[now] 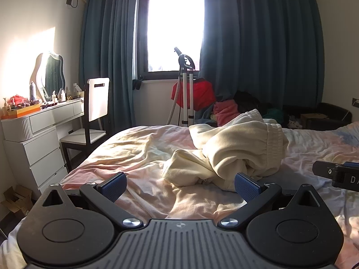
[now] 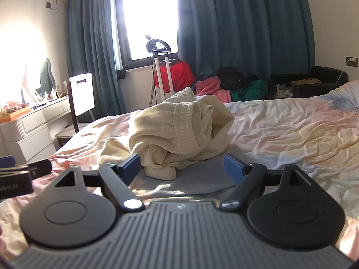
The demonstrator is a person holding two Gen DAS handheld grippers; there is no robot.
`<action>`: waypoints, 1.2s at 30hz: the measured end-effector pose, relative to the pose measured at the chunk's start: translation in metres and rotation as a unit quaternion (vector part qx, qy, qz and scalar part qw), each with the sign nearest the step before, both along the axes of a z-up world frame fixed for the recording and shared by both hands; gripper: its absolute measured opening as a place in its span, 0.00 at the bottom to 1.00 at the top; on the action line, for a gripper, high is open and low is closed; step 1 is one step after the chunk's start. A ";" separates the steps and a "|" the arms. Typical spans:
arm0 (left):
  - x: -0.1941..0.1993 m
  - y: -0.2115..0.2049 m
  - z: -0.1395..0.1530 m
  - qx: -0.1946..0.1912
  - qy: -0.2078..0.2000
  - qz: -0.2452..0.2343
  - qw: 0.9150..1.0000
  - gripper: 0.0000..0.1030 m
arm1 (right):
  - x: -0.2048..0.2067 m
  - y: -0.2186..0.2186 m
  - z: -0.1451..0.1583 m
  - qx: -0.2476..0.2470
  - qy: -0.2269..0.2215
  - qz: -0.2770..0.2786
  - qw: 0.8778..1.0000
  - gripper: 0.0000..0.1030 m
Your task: Fold clothes
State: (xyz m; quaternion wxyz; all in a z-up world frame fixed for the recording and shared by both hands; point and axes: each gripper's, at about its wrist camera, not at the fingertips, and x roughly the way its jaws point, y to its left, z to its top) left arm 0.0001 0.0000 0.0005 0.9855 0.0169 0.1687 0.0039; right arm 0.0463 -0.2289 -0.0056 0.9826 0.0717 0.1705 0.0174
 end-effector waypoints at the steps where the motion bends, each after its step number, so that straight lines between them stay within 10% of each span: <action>1: 0.000 0.000 0.000 0.000 0.000 0.001 1.000 1.00 | 0.000 0.000 0.000 0.000 0.000 0.000 1.000 0.80; 36: -0.003 -0.002 0.000 0.008 -0.004 0.010 1.000 1.00 | 0.000 0.001 -0.001 0.028 -0.011 -0.005 1.000 0.81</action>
